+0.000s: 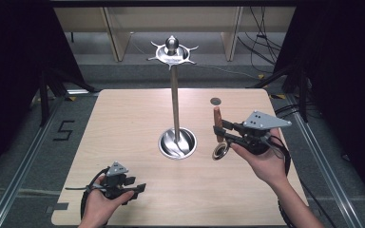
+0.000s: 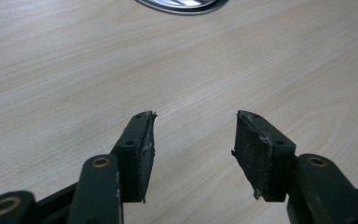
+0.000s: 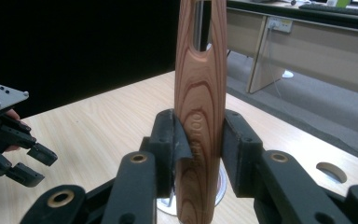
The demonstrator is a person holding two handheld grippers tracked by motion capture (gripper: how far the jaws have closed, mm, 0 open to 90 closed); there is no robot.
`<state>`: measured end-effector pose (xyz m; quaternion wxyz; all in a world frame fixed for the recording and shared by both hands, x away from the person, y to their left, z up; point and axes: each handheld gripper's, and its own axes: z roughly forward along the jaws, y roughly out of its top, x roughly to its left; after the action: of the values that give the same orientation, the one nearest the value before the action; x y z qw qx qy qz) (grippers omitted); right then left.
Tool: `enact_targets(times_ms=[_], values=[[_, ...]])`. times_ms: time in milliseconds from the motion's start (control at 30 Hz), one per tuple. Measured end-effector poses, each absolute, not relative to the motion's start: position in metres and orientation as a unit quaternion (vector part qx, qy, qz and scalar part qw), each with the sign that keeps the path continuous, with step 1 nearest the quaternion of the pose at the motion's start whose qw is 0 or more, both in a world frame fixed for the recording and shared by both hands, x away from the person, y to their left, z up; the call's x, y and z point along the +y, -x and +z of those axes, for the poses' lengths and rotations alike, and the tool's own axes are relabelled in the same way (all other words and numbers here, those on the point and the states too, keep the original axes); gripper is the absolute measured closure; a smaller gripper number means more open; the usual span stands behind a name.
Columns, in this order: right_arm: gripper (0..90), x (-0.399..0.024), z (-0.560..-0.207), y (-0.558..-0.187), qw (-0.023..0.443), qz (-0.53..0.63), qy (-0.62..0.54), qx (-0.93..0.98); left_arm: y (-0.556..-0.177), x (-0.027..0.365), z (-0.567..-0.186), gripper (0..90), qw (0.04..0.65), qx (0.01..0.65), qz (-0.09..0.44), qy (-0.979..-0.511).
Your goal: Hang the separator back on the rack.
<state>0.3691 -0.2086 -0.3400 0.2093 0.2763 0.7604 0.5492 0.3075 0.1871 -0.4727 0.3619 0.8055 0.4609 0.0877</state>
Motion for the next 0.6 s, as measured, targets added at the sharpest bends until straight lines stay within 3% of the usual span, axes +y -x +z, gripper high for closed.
enact_targets(times_ms=[600], values=[[68.6, -0.204, -0.327, -0.372, 0.22, 0.564, -0.267, 0.75, -0.307, 0.187, -0.473, 46.9, 0.366, 0.464, 0.092, -0.801]])
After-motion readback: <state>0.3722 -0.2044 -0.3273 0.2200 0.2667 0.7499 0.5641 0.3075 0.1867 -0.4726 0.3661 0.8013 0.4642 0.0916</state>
